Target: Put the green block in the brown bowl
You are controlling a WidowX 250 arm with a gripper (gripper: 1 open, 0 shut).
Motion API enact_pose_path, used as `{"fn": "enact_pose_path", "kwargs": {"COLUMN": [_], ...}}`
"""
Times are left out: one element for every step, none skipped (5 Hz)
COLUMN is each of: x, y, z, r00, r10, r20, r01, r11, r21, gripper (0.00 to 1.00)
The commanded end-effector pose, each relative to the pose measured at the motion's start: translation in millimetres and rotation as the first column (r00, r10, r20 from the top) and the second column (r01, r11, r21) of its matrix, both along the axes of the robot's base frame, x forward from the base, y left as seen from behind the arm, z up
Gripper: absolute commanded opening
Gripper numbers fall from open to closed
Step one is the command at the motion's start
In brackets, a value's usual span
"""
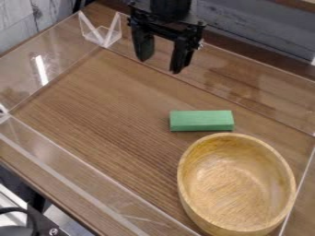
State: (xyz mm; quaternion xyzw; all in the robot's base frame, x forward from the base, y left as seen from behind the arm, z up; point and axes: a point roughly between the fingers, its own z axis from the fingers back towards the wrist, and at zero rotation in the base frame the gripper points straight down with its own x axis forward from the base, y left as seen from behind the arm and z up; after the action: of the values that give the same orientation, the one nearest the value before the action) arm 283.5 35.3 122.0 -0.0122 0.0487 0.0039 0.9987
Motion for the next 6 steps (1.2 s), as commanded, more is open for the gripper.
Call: {"fn": "enact_pose_path", "kwargs": {"x": [7.9, 10.5, 13.8, 17.5, 20.3, 24.9], "y": [9, 15, 21, 28, 33, 42], "z": [22.5, 22.1, 21.5, 20.0, 18.6, 17.7], "r00": [0.996, 0.995, 0.995, 0.994, 0.993, 0.992], "r10": [-0.007, -0.011, -0.012, -0.018, -0.024, -0.031], "r20": [0.089, 0.095, 0.103, 0.108, 0.112, 0.121], "r01": [0.006, 0.010, 0.011, 0.017, 0.023, 0.030], "r11": [1.000, 1.000, 1.000, 1.000, 1.000, 0.999], "r21": [0.012, 0.014, 0.014, 0.014, 0.013, 0.014], "gripper": [1.00, 1.00, 1.00, 1.00, 1.00, 1.00]}}
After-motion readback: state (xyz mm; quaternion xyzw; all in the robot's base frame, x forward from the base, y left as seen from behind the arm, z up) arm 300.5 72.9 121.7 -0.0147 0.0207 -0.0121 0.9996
